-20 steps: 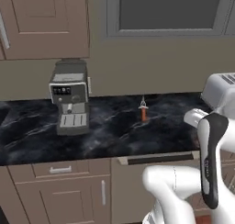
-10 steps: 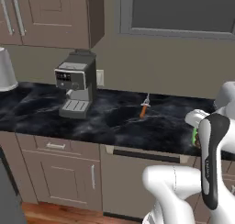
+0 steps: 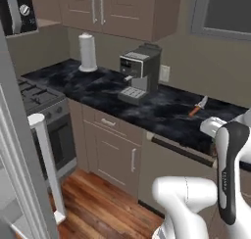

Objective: Place the mushroom and corn inside the fridge drawer. Close the drawer after placing the vegetables.

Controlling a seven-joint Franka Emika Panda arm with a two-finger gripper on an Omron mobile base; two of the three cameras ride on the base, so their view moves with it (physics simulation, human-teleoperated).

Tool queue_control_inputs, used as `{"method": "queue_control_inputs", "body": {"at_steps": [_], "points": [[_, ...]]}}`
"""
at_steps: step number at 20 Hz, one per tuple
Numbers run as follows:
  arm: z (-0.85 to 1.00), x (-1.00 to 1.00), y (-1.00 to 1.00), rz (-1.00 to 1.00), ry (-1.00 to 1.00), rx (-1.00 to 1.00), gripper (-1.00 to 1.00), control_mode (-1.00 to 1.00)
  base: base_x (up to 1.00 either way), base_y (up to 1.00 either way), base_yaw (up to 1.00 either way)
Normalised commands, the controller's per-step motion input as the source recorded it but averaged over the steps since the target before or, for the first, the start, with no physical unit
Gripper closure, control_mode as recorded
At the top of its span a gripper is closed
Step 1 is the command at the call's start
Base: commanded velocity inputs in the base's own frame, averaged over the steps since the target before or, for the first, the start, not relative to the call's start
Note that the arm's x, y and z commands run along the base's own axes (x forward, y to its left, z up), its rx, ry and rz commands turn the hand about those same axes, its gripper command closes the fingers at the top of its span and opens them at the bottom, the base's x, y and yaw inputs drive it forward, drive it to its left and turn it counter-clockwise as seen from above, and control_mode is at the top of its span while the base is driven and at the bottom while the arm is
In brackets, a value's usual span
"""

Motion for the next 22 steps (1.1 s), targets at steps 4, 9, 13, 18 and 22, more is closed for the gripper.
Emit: {"method": "queue_control_inputs", "body": {"at_steps": [4,9,13,18,22], "points": [[0.00,0.00,0.00,0.00,0.00,0.00,1.00,1.00,-0.74,0.14,0.67],[0.00,0.00,0.00,0.00,0.00,0.00,1.00,1.00,-0.73,0.19,0.64],[0.00,0.00,0.00,0.00,0.00,0.00,1.00,1.00,-0.80,0.25,0.60],[0.00,0.00,0.00,0.00,0.00,0.00,1.00,1.00,-0.53,0.53,0.52],[0.00,0.00,0.00,0.00,0.00,0.00,1.00,1.00,-0.06,0.76,0.37]]}}
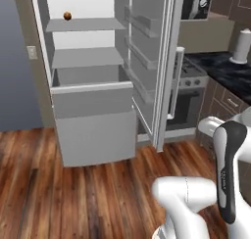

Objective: Place the mushroom and corn inside the fridge drawer. Close the drawer after placing the vegetables.

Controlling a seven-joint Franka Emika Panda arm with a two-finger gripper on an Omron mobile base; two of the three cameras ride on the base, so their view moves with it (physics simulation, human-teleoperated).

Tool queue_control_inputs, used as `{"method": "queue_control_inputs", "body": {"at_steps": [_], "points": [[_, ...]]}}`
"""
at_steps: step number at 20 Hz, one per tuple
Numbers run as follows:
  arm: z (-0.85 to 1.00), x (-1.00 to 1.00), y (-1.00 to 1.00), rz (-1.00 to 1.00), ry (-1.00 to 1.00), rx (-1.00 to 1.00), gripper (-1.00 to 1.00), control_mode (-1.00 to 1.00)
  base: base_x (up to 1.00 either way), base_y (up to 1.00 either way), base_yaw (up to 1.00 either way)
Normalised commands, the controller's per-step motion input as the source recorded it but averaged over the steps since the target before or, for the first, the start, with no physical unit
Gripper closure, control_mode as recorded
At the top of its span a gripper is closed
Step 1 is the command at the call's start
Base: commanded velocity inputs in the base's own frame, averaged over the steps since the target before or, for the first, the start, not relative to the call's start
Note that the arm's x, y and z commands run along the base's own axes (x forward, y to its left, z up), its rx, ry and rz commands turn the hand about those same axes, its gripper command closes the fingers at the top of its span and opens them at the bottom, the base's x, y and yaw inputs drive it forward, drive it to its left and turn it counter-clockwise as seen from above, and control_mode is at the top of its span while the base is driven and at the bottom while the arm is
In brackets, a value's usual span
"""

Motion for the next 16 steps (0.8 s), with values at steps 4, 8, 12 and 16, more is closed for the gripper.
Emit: {"method": "queue_control_inputs", "body": {"at_steps": [4,8,12,16], "points": [[0.00,0.00,0.00,0.00,0.00,0.00,1.00,1.00,0.08,0.74,0.28],[0.00,0.00,0.00,0.00,0.00,0.00,1.00,1.00,0.00,0.87,0.12],[0.00,0.00,0.00,0.00,0.00,0.00,1.00,1.00,0.42,0.90,0.01],[0.00,0.00,0.00,0.00,0.00,0.00,1.00,1.00,0.91,0.79,-0.13]]}}
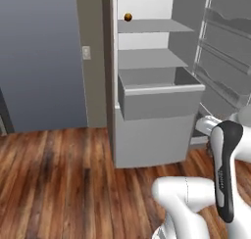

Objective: Place the mushroom and corn inside the fridge drawer. Close the drawer after placing the vegetables.

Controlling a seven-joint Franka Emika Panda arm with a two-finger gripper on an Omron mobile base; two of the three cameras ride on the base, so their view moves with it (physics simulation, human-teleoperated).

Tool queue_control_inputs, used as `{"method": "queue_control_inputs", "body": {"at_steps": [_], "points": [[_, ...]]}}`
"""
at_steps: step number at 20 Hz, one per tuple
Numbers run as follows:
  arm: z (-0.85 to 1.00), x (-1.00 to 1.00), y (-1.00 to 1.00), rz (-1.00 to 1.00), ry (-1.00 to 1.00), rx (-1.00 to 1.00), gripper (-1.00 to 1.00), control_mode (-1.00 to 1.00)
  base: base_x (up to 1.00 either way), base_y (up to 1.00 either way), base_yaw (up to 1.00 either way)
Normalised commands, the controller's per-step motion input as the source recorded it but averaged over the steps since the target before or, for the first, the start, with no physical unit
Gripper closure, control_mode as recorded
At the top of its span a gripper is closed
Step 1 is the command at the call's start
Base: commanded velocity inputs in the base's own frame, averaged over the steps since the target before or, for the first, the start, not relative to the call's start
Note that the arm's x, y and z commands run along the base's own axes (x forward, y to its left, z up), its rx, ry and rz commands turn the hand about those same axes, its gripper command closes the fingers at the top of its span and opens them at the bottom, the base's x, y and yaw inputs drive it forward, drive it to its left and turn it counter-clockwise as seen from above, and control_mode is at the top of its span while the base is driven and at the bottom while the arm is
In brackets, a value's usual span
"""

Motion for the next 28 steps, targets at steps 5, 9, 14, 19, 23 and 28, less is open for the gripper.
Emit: {"method": "queue_control_inputs", "body": {"at_steps": [5,9,14,19,23,28], "points": [[0.00,0.00,0.00,0.00,0.00,0.00,1.00,1.00,0.98,0.48,-0.19],[0.00,0.00,0.00,0.00,0.00,0.00,1.00,1.00,0.77,0.00,-0.13],[0.00,0.00,0.00,0.00,0.00,0.00,1.00,1.00,0.74,0.00,-0.10],[0.00,0.00,0.00,0.00,0.00,0.00,1.00,1.00,0.52,0.00,-0.07],[0.00,0.00,0.00,0.00,0.00,0.00,1.00,1.00,0.15,-0.05,-0.06],[0.35,0.39,-0.07,0.00,0.05,0.00,1.00,-1.00,0.08,-0.03,-0.01]]}}
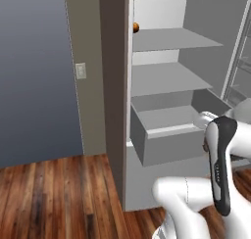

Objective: Place the mushroom and corn inside the fridge drawer. Close the drawer after placing the vegetables.

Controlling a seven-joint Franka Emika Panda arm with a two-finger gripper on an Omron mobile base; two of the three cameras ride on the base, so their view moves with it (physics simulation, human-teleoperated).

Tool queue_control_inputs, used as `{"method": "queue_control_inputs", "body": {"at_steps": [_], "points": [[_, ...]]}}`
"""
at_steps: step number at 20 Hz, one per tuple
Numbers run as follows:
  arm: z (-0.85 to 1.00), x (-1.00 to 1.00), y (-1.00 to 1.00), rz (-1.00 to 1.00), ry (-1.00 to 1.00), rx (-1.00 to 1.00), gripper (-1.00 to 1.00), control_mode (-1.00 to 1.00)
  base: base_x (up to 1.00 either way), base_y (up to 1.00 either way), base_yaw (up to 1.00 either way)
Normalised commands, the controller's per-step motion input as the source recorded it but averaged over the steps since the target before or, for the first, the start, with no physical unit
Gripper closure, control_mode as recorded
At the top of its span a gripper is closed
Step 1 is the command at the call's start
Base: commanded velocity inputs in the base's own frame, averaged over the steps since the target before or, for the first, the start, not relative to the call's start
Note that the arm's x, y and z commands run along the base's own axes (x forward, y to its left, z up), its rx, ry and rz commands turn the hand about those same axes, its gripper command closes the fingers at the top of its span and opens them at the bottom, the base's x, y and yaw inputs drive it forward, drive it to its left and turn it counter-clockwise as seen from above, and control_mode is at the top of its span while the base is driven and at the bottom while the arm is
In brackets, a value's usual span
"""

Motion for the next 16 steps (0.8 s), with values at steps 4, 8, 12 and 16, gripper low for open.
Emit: {"method": "queue_control_inputs", "body": {"at_steps": [4,8,12,16], "points": [[0.67,0.99,-0.06,0.00,0.15,0.00,1.00,-1.00,0.00,0.00,0.00],[0.46,1.00,-0.04,0.00,0.22,0.00,1.00,-1.00,0.00,0.00,0.00],[0.03,1.00,-0.04,0.00,0.19,0.00,1.00,-1.00,0.00,0.00,0.00],[-0.35,0.90,-0.02,0.01,0.10,0.00,1.00,-1.00,0.00,0.00,0.00]]}}
